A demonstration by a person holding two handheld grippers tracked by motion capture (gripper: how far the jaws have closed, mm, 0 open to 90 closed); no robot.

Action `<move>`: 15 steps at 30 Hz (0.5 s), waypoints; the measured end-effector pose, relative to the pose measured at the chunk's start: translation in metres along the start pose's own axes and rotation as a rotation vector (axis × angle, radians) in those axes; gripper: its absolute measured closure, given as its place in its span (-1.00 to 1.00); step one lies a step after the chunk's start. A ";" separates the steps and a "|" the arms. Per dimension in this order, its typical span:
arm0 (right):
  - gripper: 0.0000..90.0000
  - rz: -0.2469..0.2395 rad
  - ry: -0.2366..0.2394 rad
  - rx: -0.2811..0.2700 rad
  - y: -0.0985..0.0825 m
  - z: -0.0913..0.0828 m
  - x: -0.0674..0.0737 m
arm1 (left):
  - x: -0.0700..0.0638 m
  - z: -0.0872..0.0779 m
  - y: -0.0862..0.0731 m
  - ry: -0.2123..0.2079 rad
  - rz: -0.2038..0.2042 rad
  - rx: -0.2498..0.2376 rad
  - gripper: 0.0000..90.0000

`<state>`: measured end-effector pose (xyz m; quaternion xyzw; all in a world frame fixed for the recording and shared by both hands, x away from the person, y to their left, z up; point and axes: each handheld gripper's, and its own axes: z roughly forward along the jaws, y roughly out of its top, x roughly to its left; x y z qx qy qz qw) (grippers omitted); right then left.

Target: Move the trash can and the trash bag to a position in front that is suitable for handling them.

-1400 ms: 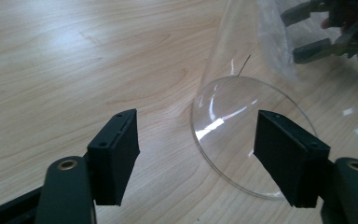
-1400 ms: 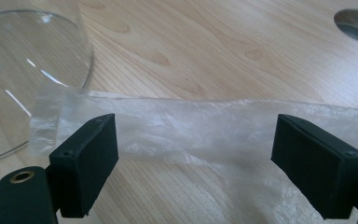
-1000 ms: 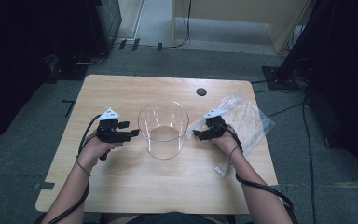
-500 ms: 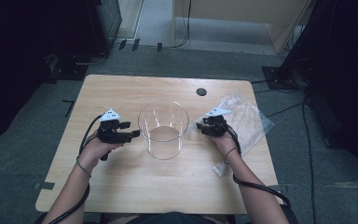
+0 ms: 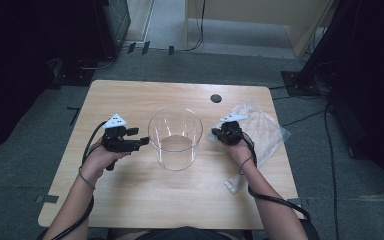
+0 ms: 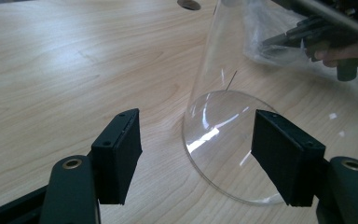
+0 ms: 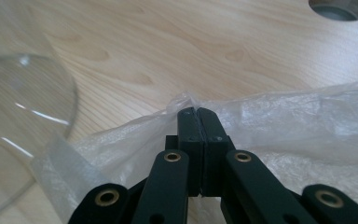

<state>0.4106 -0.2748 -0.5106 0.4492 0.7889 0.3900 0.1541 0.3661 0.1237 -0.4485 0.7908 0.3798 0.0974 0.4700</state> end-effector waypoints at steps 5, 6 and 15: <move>1.00 0.037 0.056 -0.049 0.014 -0.016 0.005 | -0.002 -0.006 0.005 -0.001 -0.006 -0.016 -0.29; 1.00 0.037 0.056 -0.049 0.014 -0.016 0.005 | -0.002 -0.006 0.005 -0.001 -0.006 -0.016 -0.29; 1.00 0.059 0.126 -0.109 0.034 -0.046 0.009 | -0.007 -0.019 0.017 0.007 0.034 -0.040 -0.30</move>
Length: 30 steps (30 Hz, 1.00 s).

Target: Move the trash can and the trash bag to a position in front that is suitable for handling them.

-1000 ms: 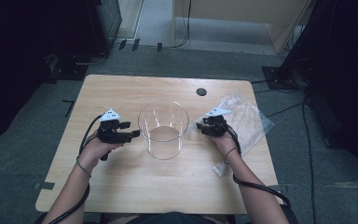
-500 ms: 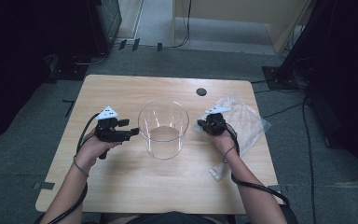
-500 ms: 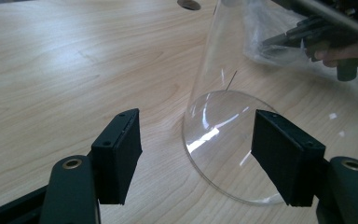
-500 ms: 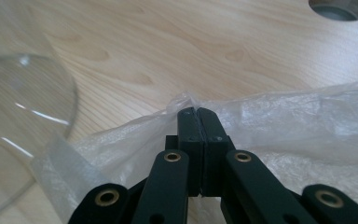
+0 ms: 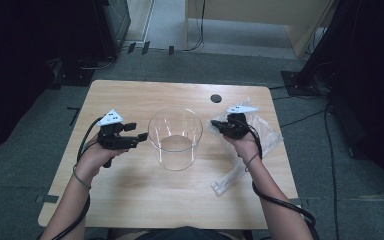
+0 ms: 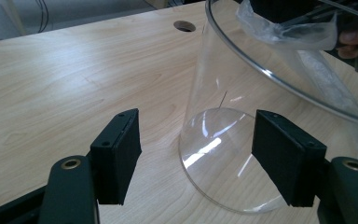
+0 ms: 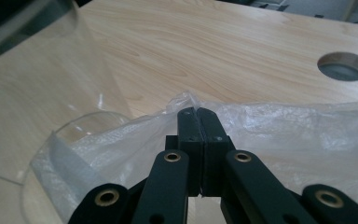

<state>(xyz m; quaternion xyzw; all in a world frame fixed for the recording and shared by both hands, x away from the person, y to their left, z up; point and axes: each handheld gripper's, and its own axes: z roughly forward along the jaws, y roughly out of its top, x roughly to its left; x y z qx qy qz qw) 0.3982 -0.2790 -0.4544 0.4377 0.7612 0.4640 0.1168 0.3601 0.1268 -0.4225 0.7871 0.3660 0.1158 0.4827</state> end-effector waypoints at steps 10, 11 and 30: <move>1.00 -0.039 0.098 -0.042 0.029 -0.039 0.012 | -0.009 -0.017 0.019 0.002 0.018 -0.051 -0.28; 1.00 -0.039 0.098 -0.042 0.029 -0.039 0.012 | -0.009 -0.017 0.019 0.002 0.018 -0.051 -0.28; 1.00 -0.144 0.279 -0.186 0.071 -0.069 0.076 | -0.047 -0.012 0.038 -0.088 0.109 -0.089 -0.30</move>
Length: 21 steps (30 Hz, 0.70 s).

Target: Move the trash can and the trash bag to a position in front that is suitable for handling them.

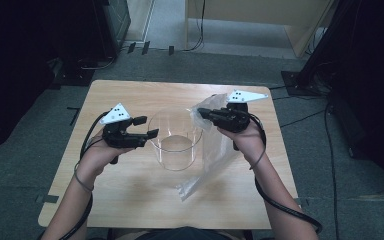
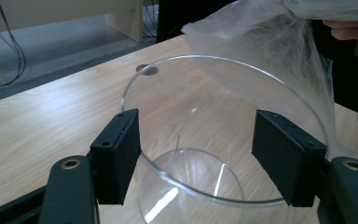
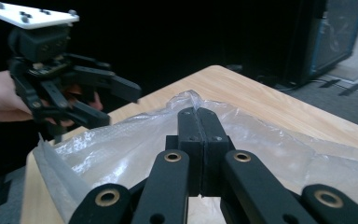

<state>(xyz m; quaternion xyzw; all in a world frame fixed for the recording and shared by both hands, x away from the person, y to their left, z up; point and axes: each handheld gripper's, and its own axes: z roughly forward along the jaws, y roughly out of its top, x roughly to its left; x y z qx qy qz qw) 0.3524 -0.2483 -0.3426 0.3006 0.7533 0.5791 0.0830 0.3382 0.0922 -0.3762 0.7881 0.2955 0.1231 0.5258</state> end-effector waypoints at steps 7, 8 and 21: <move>1.00 -0.007 0.073 -0.005 0.006 0.011 0.017 | -0.017 0.012 0.004 -0.044 0.042 -0.009 -0.33; 1.00 -0.015 0.073 -0.003 0.006 0.012 0.019 | -0.021 0.015 0.005 -0.052 0.049 -0.014 -0.33; 1.00 -0.054 0.147 0.055 0.005 0.049 0.043 | -0.035 0.025 0.009 -0.085 0.055 -0.055 -0.35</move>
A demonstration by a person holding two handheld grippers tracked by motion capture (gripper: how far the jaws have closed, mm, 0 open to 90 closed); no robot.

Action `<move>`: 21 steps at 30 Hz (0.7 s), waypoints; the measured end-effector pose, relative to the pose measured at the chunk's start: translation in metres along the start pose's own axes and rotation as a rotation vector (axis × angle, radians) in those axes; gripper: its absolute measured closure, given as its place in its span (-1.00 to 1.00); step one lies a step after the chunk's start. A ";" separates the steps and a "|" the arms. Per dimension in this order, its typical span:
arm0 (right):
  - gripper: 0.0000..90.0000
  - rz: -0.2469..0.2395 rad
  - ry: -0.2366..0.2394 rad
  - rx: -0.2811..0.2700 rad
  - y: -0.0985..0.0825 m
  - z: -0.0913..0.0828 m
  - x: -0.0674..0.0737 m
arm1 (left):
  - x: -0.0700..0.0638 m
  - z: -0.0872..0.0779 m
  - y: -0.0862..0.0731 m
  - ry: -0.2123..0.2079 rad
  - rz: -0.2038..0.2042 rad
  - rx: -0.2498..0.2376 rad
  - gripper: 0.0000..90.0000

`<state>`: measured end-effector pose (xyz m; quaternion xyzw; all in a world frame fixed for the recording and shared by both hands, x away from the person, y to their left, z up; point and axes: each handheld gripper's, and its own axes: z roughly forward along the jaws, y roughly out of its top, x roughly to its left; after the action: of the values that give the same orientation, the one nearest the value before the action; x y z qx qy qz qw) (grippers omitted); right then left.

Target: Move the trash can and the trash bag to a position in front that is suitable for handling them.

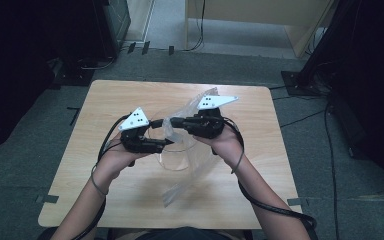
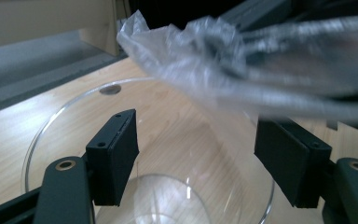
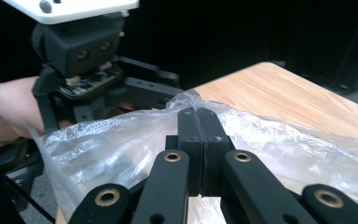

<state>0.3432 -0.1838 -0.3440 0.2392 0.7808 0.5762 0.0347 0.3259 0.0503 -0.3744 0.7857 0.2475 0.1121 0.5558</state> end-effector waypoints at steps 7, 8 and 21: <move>1.00 -0.011 0.041 -0.005 0.002 0.011 0.012 | -0.011 0.002 0.006 -0.059 0.005 -0.071 -0.45; 1.00 -0.003 0.059 -0.015 0.003 0.012 0.013 | -0.012 0.002 0.007 -0.061 0.001 -0.073 -0.47; 0.98 0.032 0.132 -0.051 0.010 0.007 0.021 | -0.021 0.005 0.008 -0.093 0.025 -0.094 0.10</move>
<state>0.3305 -0.1670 -0.3329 0.2125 0.7625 0.6108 -0.0199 0.3123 0.0330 -0.3667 0.7659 0.2063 0.0940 0.6016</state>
